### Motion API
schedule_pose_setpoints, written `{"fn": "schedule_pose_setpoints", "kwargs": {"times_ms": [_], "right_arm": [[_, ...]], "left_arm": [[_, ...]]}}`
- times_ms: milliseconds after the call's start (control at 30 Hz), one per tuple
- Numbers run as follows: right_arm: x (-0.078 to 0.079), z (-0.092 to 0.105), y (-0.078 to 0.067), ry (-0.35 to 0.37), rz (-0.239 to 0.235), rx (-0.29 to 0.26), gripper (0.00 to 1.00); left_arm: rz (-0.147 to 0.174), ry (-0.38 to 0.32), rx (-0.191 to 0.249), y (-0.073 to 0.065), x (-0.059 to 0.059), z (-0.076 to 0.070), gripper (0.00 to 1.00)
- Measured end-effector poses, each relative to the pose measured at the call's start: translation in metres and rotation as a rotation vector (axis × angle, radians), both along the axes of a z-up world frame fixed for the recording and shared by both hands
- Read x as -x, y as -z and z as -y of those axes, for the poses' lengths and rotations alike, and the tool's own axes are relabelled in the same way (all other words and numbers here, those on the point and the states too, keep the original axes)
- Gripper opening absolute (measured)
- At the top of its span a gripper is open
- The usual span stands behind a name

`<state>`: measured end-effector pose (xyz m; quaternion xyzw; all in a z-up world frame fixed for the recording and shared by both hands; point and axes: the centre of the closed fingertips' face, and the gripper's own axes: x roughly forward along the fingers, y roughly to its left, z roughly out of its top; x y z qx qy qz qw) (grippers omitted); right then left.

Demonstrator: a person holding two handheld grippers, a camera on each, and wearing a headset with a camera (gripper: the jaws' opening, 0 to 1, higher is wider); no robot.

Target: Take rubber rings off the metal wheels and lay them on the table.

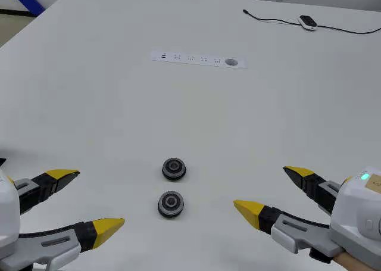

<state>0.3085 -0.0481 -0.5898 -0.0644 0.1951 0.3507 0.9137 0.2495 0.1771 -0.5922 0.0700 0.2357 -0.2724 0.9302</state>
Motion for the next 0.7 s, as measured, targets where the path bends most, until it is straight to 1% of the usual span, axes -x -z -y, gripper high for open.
{"fn": "schedule_pose_setpoints", "kwargs": {"times_ms": [400,567,700], "right_arm": [[0.0011,0.0021,0.0057,0.006,-0.018,0.000,0.69],[0.0006,0.0030,0.0067,0.010,-0.021,0.000,0.69],[0.0011,0.0020,0.0080,0.006,-0.029,-0.001,0.69]], "left_arm": [[-0.007,0.006,0.005,0.0014,-0.0026,0.0000,0.66],[-0.009,0.002,0.019,0.0004,-0.0059,0.0003,0.64],[-0.010,0.010,0.010,0.0008,-0.0086,0.0029,0.64]]}}
